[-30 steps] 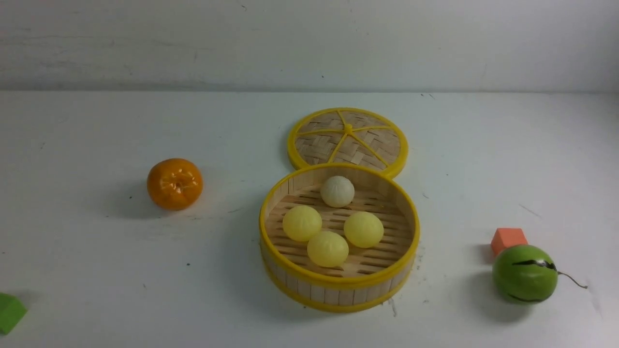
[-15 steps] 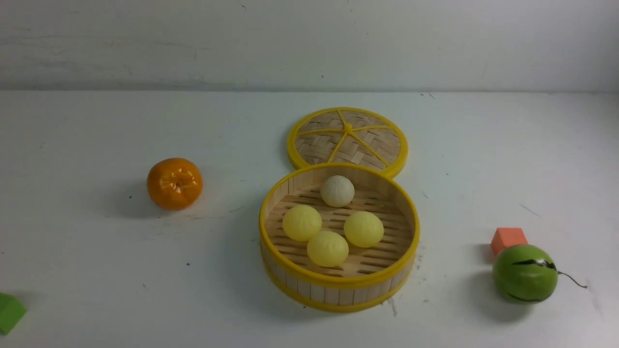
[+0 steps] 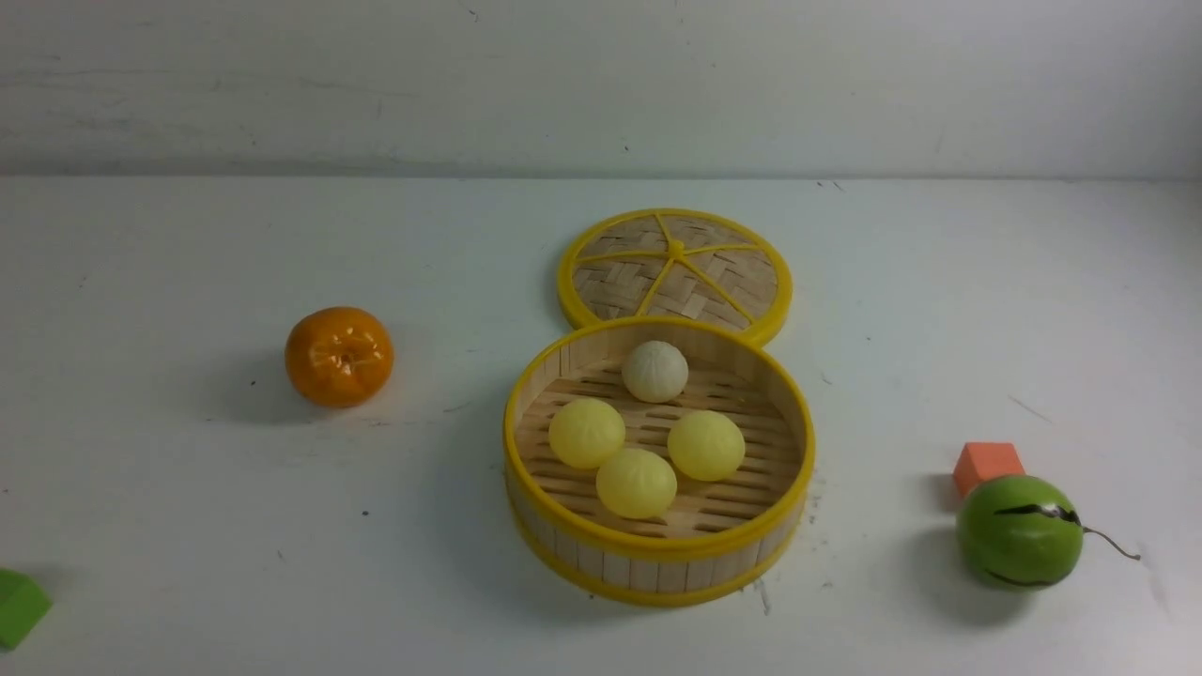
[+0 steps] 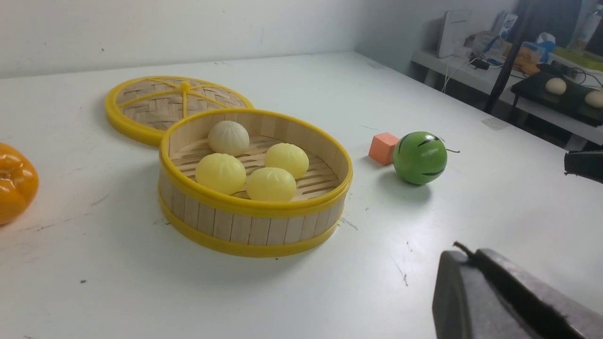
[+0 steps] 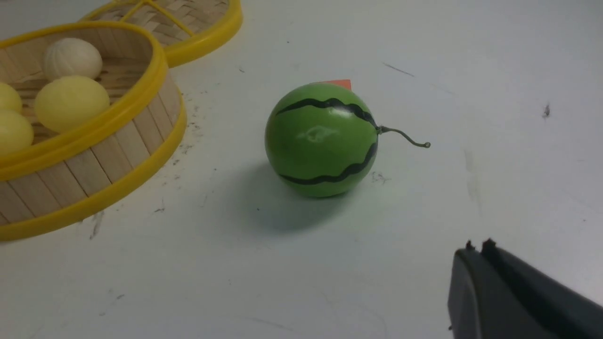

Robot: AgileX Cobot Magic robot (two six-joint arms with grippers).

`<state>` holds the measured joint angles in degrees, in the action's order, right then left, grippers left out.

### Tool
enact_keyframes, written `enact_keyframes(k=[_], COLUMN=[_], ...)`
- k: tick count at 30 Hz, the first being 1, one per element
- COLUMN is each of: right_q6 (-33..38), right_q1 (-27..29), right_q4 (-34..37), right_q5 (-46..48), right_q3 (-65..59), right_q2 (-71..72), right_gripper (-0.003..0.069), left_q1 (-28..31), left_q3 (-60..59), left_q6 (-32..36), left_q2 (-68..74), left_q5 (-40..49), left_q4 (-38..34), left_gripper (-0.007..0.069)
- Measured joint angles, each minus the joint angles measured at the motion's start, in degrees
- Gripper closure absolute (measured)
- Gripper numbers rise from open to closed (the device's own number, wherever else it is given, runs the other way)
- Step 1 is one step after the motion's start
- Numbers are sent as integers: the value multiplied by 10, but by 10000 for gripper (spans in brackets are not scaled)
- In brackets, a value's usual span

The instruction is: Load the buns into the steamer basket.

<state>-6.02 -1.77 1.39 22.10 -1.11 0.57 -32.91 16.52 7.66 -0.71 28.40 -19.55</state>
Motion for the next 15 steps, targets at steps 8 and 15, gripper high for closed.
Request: enact_keyframes(k=[8, 15], right_q6=[0, 0], right_q1=[0, 0], right_q4=[0, 0], right_q5=[0, 0], right_q3=[0, 0], right_q2=[0, 0], right_gripper=[659, 657], left_q1=[23, 214], left_q3=[-22, -82], left_q6=[-30, -73], left_q2=[0, 0], left_q5=[-45, -83], left_q4=[71, 126], left_gripper=[635, 638])
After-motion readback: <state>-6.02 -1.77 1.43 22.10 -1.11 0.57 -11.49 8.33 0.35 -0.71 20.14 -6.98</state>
